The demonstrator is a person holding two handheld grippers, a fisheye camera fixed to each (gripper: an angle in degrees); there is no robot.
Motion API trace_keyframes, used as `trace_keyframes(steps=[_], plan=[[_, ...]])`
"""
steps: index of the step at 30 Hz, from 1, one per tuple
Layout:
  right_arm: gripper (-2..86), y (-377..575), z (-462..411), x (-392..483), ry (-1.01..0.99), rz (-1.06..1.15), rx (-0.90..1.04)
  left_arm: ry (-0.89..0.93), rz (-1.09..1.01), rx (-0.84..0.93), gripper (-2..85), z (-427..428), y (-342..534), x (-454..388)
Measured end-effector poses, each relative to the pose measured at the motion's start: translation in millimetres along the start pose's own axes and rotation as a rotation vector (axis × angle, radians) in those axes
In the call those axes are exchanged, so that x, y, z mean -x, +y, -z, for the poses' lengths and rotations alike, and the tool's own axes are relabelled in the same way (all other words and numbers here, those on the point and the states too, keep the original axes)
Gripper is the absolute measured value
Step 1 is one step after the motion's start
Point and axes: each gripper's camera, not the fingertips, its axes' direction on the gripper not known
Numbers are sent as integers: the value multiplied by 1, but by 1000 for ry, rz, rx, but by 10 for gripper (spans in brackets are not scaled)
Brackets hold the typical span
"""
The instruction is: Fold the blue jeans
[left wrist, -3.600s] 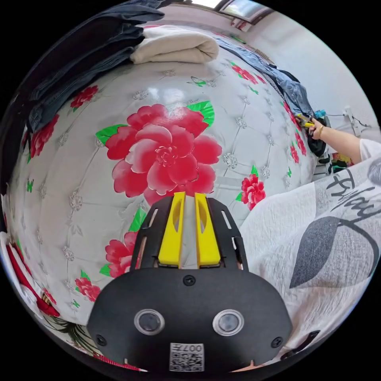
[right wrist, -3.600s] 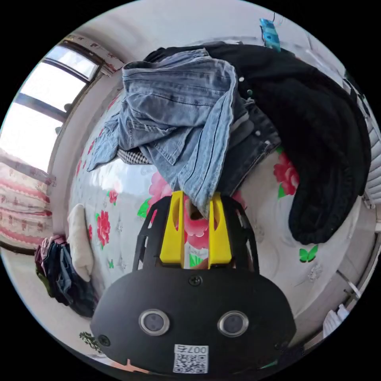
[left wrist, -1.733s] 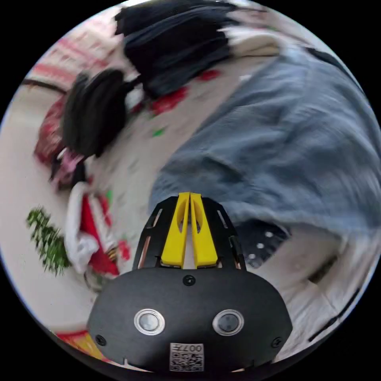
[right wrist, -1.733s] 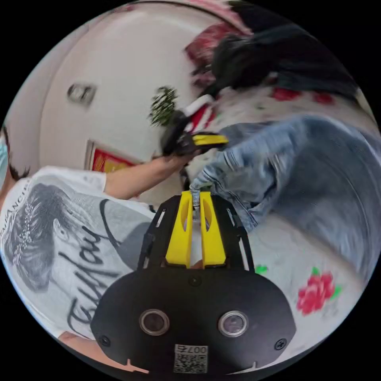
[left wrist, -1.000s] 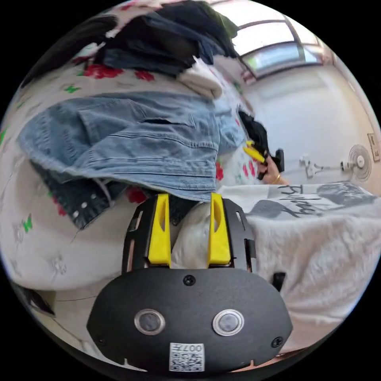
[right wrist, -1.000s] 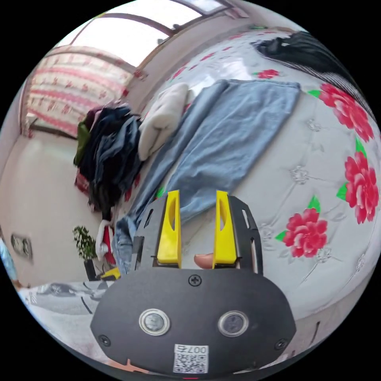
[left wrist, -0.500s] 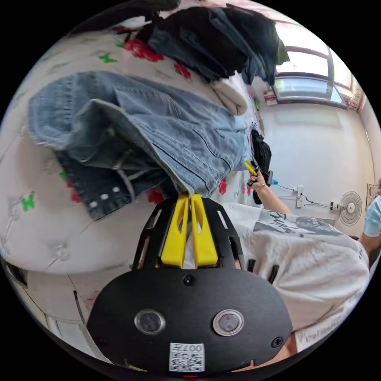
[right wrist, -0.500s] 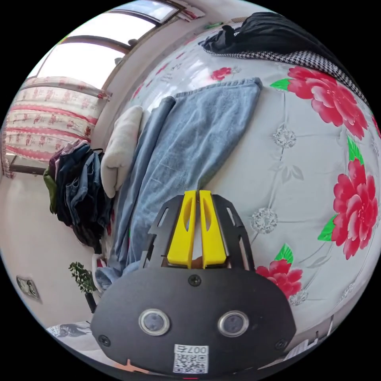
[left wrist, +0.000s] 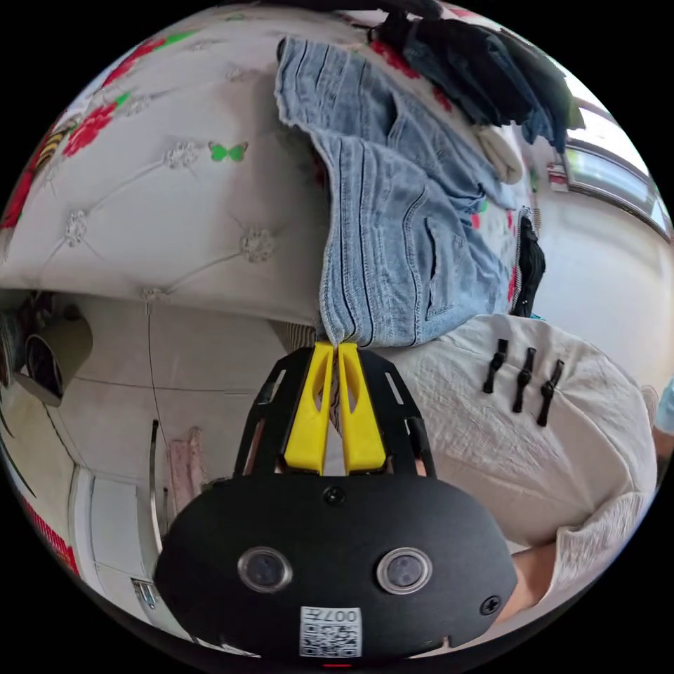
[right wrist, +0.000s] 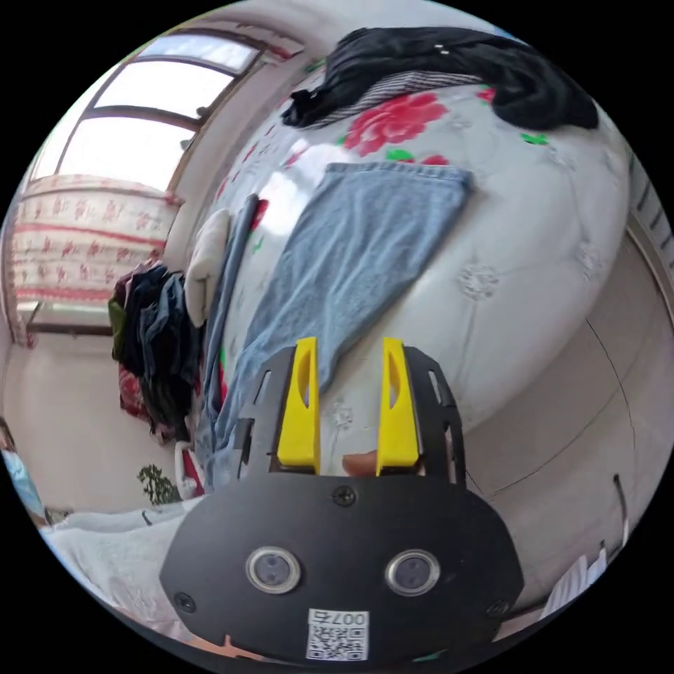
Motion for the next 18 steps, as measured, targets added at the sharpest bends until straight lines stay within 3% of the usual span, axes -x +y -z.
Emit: trace_keyframes(steps=[6,10,13,18], plan=[[67,-20,-1,-3,11,-46,-54,15,-44,-151,-10,35,14,-10],[23,-41,-20,6,-68,-125,-46,259,-104,-372,-10,74,27,-10],[5,-67,-12,61,-259,-23,-68,451,-180,-518,-10,114,9,-17],[-2,-96,54,195,-470,255,-118,450,-420,-687,-10,220,-9,-94]])
